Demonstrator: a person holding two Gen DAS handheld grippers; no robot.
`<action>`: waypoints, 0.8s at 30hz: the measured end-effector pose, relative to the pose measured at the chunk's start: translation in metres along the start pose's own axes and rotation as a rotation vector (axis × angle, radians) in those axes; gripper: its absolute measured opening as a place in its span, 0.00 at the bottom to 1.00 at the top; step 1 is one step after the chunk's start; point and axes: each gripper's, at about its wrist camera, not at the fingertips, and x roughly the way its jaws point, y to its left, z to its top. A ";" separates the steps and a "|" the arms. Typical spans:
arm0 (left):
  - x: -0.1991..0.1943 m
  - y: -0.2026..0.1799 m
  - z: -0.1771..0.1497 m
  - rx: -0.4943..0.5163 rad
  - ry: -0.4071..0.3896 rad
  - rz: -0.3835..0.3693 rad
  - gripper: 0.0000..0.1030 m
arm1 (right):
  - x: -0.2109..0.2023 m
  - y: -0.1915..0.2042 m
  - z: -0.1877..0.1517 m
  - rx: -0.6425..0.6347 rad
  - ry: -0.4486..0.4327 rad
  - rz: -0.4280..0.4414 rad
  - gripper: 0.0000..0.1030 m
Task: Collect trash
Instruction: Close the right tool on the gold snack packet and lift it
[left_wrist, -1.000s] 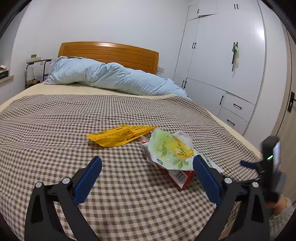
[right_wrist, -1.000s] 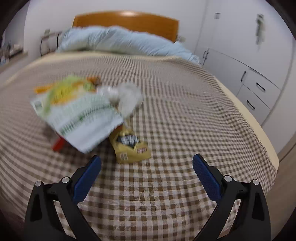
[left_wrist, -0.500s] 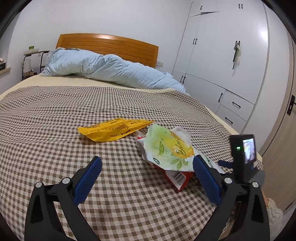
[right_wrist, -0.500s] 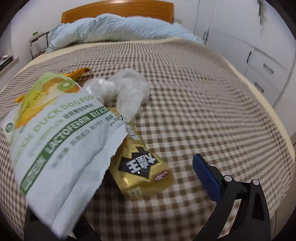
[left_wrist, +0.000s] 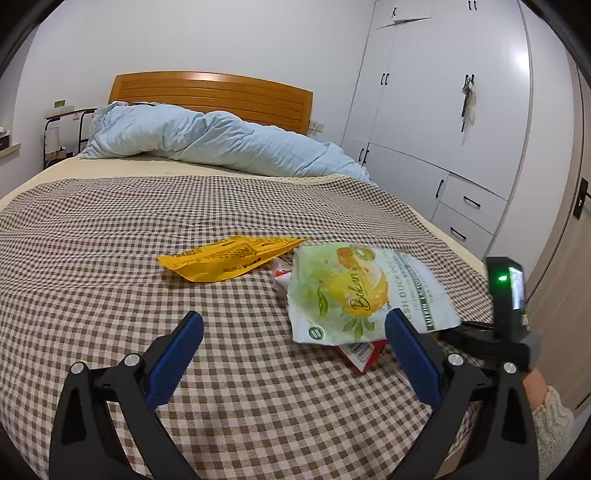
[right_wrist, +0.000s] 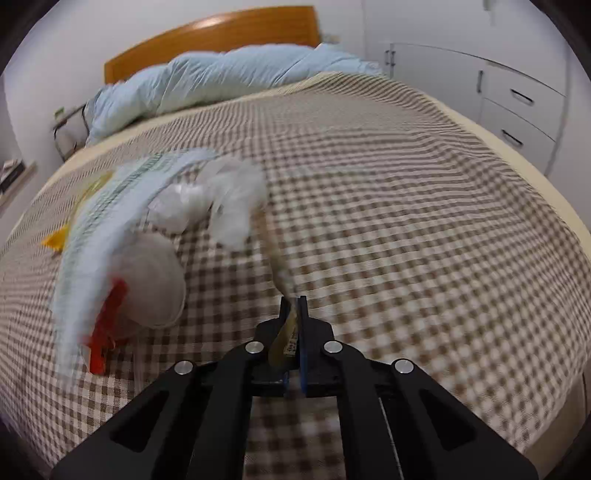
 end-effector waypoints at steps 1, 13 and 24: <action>0.000 0.000 0.000 -0.001 0.001 0.002 0.93 | -0.003 -0.002 0.000 0.004 -0.008 -0.006 0.02; 0.006 -0.007 -0.006 0.031 0.024 0.016 0.93 | -0.067 -0.015 0.003 0.054 -0.219 -0.026 0.02; 0.008 -0.005 -0.008 0.080 0.043 0.064 0.93 | -0.083 -0.025 0.005 0.079 -0.278 -0.022 0.02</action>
